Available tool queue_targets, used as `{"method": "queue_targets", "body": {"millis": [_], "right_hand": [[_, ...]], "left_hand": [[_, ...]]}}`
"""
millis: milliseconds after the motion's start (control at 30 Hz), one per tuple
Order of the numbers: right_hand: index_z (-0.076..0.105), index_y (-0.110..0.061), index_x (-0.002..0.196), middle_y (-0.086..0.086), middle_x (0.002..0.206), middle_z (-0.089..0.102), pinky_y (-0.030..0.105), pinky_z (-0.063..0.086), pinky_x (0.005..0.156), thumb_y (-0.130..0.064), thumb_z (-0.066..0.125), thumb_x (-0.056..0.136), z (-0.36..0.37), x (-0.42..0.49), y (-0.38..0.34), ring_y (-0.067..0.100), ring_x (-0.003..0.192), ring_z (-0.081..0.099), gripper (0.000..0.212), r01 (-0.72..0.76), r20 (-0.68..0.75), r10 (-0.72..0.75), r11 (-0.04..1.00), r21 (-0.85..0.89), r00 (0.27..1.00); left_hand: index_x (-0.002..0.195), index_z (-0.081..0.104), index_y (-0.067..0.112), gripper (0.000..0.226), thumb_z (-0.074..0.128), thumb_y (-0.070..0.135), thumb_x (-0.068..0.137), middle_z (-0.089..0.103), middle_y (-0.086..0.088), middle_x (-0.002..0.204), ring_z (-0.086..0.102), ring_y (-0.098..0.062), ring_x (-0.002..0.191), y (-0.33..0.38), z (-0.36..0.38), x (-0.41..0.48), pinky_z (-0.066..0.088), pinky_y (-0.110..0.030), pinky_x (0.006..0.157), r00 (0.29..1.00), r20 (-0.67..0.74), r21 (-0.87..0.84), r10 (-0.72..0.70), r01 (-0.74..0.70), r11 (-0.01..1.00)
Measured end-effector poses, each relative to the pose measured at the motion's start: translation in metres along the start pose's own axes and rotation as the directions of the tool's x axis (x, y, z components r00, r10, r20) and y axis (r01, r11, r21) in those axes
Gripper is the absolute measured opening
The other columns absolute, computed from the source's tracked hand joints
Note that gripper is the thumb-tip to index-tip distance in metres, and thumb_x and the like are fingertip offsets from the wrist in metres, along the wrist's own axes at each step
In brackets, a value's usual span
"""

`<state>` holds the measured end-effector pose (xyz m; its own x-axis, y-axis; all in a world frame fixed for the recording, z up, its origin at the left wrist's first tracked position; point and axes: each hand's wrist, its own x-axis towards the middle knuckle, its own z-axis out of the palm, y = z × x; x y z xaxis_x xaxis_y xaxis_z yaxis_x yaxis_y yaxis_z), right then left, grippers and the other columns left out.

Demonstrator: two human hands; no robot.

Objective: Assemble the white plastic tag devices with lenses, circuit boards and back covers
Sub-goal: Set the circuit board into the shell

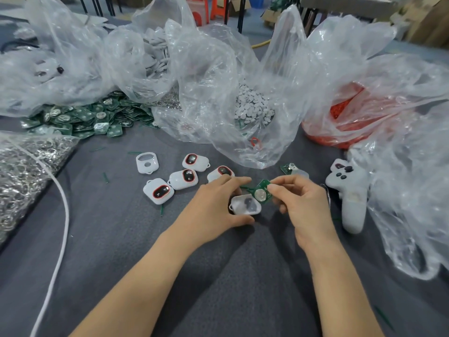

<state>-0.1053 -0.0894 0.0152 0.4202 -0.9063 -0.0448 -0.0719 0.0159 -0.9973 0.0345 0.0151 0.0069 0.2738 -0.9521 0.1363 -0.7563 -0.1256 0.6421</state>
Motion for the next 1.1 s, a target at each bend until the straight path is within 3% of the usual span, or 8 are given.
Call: {"method": "queue_targets", "body": {"millis": [133, 267, 400, 767, 1000, 1100], "right_hand": [[0.066, -0.010, 0.072, 0.003, 0.058, 0.067, 0.018, 0.047, 0.045, 0.005, 0.067, 0.081, 0.001, -0.004, -0.003, 0.012, 0.049, 0.061, 0.018, -0.023, 0.040, 0.022, 0.999, 0.025, 0.999], [0.066, -0.008, 0.081, 0.006, 0.060, 0.069, 0.020, 0.051, 0.048, 0.008, 0.064, 0.082, 0.005, -0.007, -0.003, 0.016, 0.050, 0.065, 0.016, -0.068, 0.074, 0.068, 0.998, -0.013, 0.995], [0.069, -0.011, 0.079, 0.004, 0.060, 0.069, 0.020, 0.051, 0.047, 0.007, 0.065, 0.082, 0.010, -0.008, -0.002, 0.014, 0.048, 0.064, 0.018, -0.035, 0.049, 0.041, 0.991, -0.126, 0.998], [0.069, -0.019, 0.073, -0.007, 0.051, 0.063, 0.014, 0.042, 0.043, -0.001, 0.068, 0.080, 0.015, -0.009, 0.000, 0.001, 0.041, 0.053, 0.019, 0.041, 0.022, -0.035, 0.937, -0.348, 0.999], [0.070, -0.022, 0.075, -0.007, 0.064, 0.068, 0.019, 0.043, 0.054, -0.008, 0.070, 0.079, 0.015, -0.009, 0.002, 0.000, 0.054, 0.059, 0.015, 0.069, 0.027, -0.063, 0.900, -0.430, 0.998], [0.069, -0.022, 0.076, -0.008, 0.068, 0.068, 0.014, 0.047, 0.058, -0.009, 0.069, 0.078, 0.017, -0.010, 0.001, 0.001, 0.064, 0.062, 0.013, 0.106, 0.025, -0.107, 0.872, -0.478, 0.994]], "left_hand": [[0.129, 0.056, 0.023, 0.068, 0.085, 0.030, 0.067, 0.055, 0.011, 0.099, 0.049, 0.002, 0.077, -0.007, -0.005, 0.003, 0.039, -0.012, 0.076, 1.000, 0.019, -0.074, -0.022, 0.023, 0.997], [0.108, 0.067, 0.021, 0.047, 0.086, 0.025, 0.066, 0.048, 0.017, 0.088, 0.050, 0.002, 0.072, -0.007, -0.003, 0.005, 0.036, -0.004, 0.066, 0.999, -0.002, -0.100, -0.050, 0.050, 0.994], [0.098, 0.068, 0.021, 0.039, 0.087, 0.026, 0.064, 0.047, 0.014, 0.085, 0.049, 0.000, 0.068, -0.006, 0.001, 0.005, 0.035, -0.006, 0.063, 0.997, -0.027, -0.142, -0.071, 0.066, 0.988], [0.104, 0.066, 0.018, 0.046, 0.085, 0.036, 0.066, 0.052, 0.006, 0.096, 0.050, -0.007, 0.085, -0.003, 0.005, 0.005, 0.039, -0.018, 0.072, 0.996, -0.059, -0.075, -0.066, 0.062, 0.995], [0.098, 0.065, 0.019, 0.044, 0.085, 0.038, 0.065, 0.054, 0.005, 0.095, 0.050, -0.008, 0.085, -0.002, 0.006, 0.004, 0.041, -0.023, 0.074, 0.995, -0.077, -0.076, -0.066, 0.060, 0.995], [0.097, 0.065, 0.019, 0.045, 0.085, 0.041, 0.064, 0.054, 0.005, 0.094, 0.051, -0.009, 0.085, -0.002, 0.007, 0.004, 0.043, -0.027, 0.075, 0.994, -0.082, -0.068, -0.069, 0.063, 0.996]]}}
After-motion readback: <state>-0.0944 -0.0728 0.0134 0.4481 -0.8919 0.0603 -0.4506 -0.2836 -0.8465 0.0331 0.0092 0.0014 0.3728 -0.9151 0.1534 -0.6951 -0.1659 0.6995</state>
